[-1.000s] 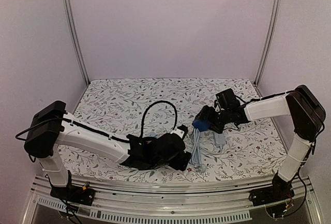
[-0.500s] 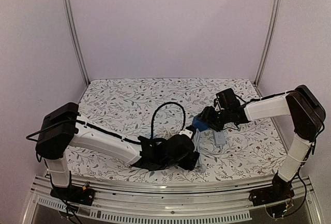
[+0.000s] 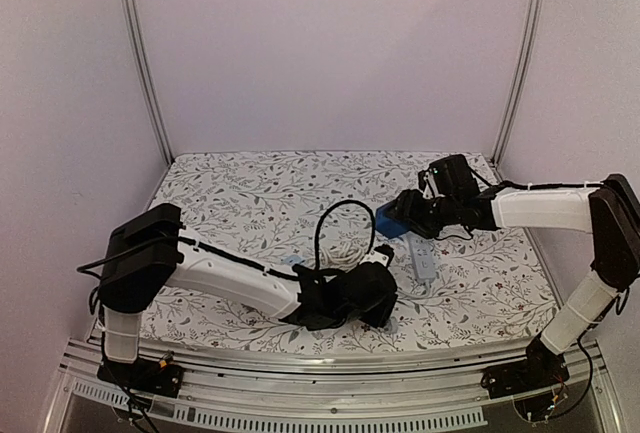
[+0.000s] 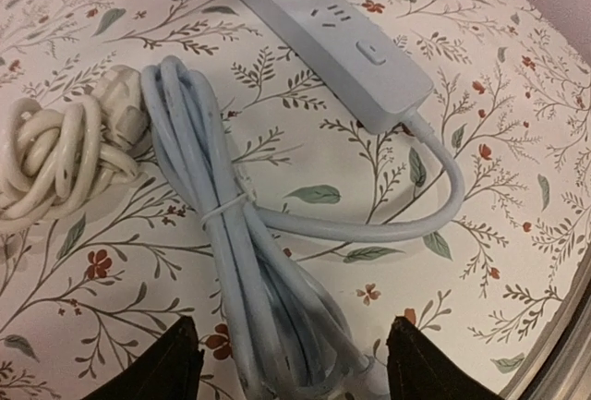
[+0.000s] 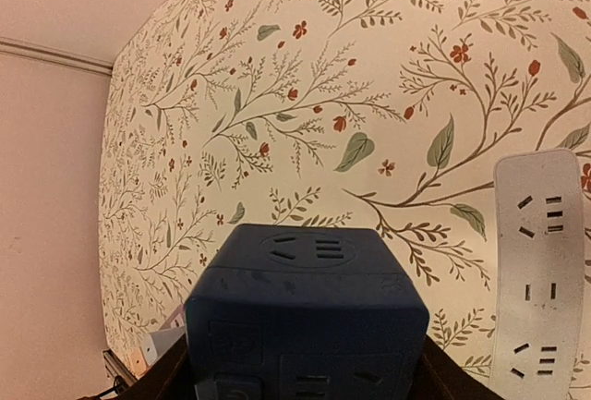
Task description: Insert the plug
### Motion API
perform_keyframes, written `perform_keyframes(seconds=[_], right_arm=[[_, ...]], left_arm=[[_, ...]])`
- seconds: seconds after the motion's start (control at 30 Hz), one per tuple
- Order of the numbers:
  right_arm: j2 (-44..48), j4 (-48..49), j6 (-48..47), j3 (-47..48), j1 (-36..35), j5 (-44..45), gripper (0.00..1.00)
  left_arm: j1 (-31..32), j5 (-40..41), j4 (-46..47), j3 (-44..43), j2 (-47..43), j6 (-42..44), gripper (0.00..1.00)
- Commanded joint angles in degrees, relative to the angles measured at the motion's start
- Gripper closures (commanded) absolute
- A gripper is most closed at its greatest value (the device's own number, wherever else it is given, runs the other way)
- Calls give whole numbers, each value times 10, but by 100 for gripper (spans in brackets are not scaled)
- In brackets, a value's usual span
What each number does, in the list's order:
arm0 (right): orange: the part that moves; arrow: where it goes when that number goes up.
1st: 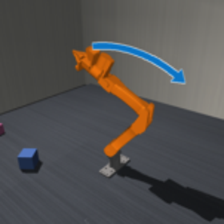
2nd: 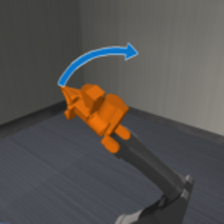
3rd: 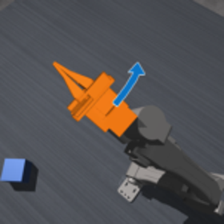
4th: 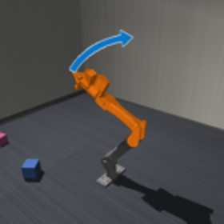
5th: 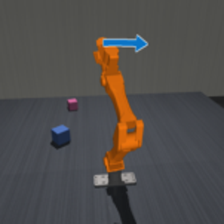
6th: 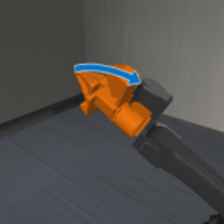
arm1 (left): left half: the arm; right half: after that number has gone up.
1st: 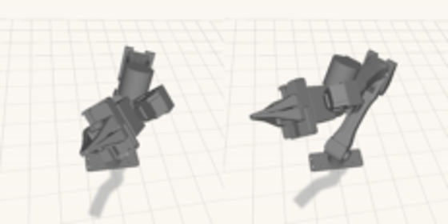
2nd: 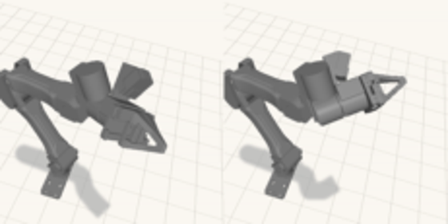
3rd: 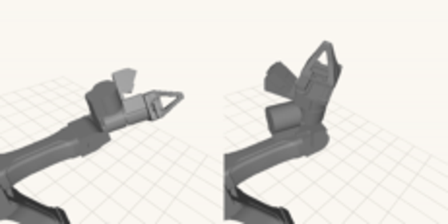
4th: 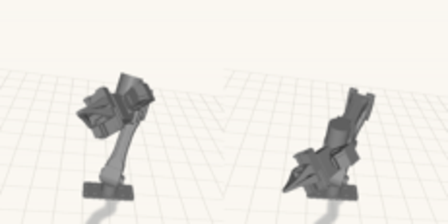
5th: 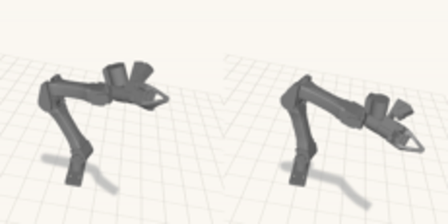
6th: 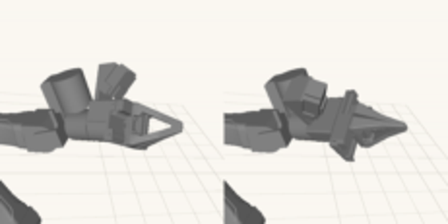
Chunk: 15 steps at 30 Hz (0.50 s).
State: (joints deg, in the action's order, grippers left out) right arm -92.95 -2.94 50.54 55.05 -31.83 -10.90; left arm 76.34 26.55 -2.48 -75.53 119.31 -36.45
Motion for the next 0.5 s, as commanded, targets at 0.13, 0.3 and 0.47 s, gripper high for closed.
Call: perform_keyframes(seconds=[0.13, 0.3, 0.47], right_arm=[[97, -58, -35, 14, 2, 28, 74], [156, -90, -43, -10, 2, 75, 75], [210, -123, -49, -24, 3, 101, 75]], left_arm=[[9, 19, -23, -30, 44, -4, 42], [9, 13, -3, -21, 65, -5, 69], [11, 20, 10, 2, 59, -16, 95]])
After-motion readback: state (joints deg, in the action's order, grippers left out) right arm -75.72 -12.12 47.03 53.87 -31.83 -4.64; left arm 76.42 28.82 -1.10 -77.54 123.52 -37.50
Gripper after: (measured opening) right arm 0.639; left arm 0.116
